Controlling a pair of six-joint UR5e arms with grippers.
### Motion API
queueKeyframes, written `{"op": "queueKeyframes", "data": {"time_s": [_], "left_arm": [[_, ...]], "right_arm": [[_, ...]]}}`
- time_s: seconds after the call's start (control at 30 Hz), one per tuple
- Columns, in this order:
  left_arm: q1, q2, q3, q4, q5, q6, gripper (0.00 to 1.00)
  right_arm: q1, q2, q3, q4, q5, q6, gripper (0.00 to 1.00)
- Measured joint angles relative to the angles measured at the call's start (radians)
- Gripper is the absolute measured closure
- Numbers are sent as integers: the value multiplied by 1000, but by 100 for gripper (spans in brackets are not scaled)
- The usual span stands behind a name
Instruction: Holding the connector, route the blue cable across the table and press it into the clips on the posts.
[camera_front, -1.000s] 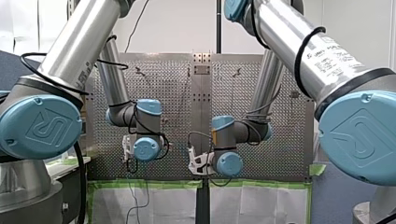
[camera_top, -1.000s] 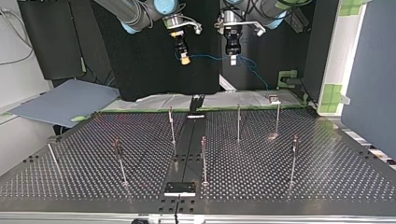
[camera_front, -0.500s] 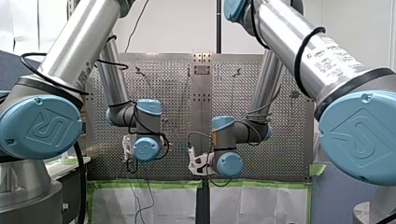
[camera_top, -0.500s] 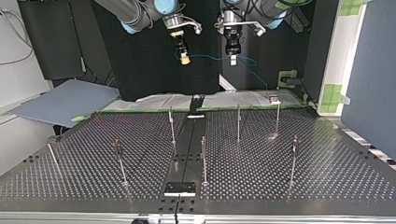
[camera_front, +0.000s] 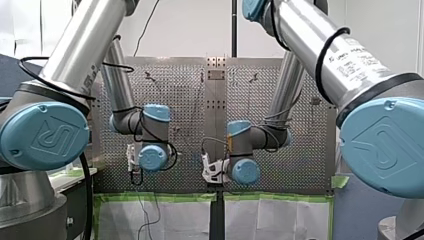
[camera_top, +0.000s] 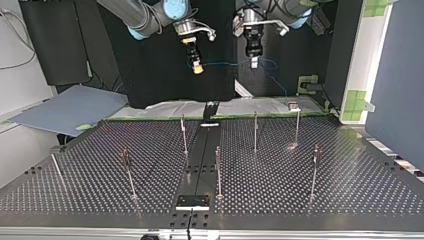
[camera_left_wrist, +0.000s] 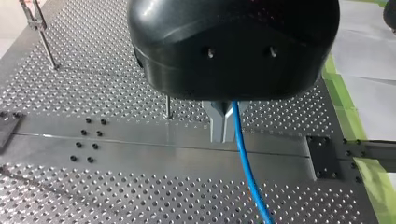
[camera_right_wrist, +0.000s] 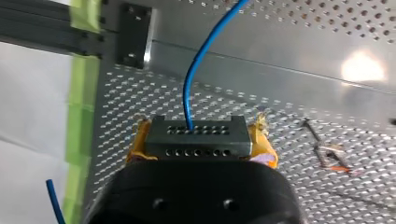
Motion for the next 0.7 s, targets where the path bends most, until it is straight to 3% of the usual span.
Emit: {"op": "queueKeyframes", "data": {"time_s": [0.17,0.37,0.7], "left_arm": [[10,45,11,-44,-6,-1,100],[27,95,49,-95,-48,5,100],[51,177,94,-177,-130,28,100]], "right_arm": [[-4,-44,-43,43,-24,33,100],[-9,-97,-97,97,-73,76,100],[-17,-183,-183,183,-112,87,100]]}}
